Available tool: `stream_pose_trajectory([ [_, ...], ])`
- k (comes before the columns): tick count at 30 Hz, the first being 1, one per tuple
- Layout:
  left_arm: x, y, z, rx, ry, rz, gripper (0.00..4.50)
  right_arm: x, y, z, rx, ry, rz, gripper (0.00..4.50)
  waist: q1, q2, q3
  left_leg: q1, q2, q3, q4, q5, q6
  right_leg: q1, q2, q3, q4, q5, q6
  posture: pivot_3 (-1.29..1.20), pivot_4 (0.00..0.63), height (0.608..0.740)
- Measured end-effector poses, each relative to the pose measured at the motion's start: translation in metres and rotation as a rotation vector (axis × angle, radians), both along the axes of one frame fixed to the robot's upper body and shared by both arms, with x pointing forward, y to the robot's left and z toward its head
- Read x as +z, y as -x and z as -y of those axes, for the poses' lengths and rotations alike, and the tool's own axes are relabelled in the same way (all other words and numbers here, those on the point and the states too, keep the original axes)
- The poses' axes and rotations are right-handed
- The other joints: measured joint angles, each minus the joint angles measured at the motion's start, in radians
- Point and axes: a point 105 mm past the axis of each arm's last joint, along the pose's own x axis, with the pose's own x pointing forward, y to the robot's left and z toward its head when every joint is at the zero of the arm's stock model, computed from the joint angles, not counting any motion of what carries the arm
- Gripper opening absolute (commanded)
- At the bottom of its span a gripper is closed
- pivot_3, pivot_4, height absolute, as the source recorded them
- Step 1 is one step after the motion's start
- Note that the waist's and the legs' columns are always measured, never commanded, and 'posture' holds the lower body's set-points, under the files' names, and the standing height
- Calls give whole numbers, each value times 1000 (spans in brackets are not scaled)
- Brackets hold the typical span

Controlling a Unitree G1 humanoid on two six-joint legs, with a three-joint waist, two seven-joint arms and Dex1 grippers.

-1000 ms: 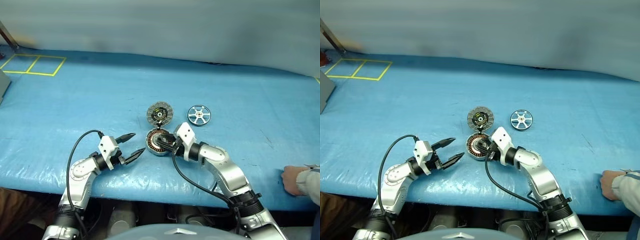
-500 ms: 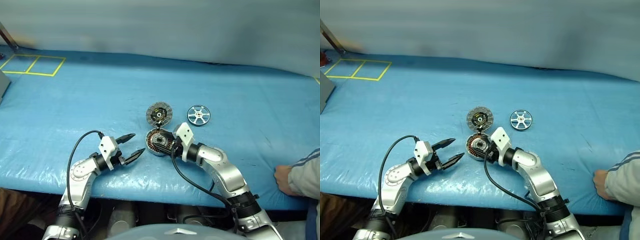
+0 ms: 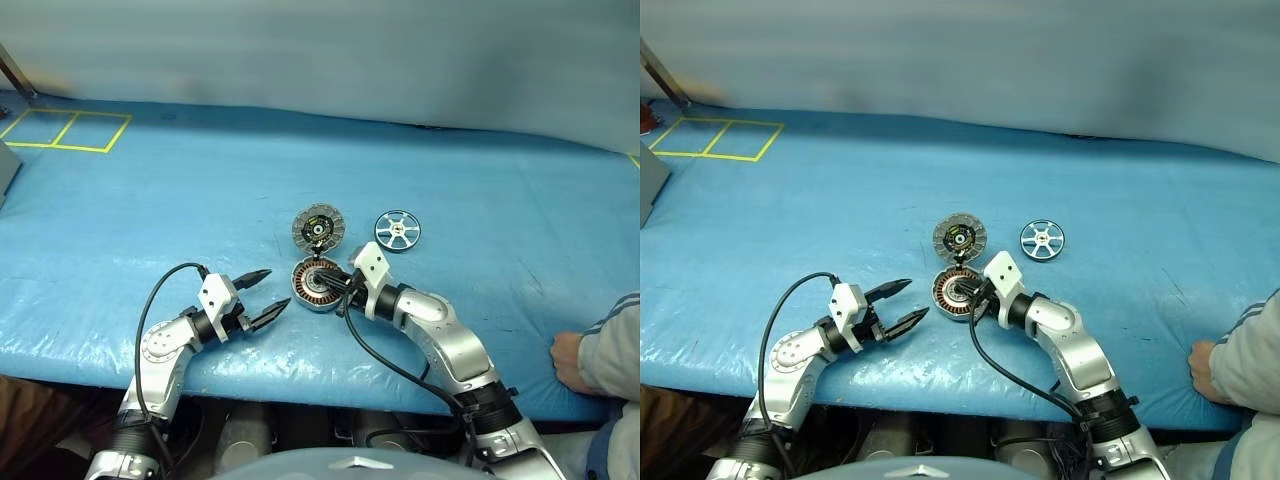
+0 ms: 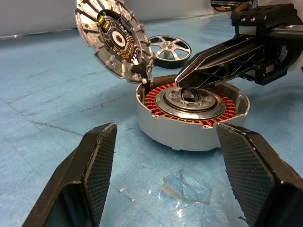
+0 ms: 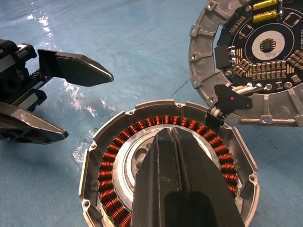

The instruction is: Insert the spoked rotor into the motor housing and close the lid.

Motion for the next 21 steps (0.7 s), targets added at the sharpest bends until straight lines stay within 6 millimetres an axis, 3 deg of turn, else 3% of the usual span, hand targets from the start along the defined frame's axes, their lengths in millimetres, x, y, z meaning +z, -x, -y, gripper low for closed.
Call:
stream_pose_trajectory([
  [9, 0, 1, 1, -6, 0, 6, 3571, -3, -7, 4, -30, 47, 22, 21, 0, 0, 0, 0, 0, 0, 0, 0, 0, 0, 0, 0, 0, 0, 0, 0, 150, 740],
  [21, -7, 1, 0, 0, -2, -18, 3571, -2, 1, -1, 5, 13, 13, 21, 0, 0, -1, 1, 0, 0, 1, 0, 0, 0, 0, 0, 1, 0, 0, 0, 150, 740],
])
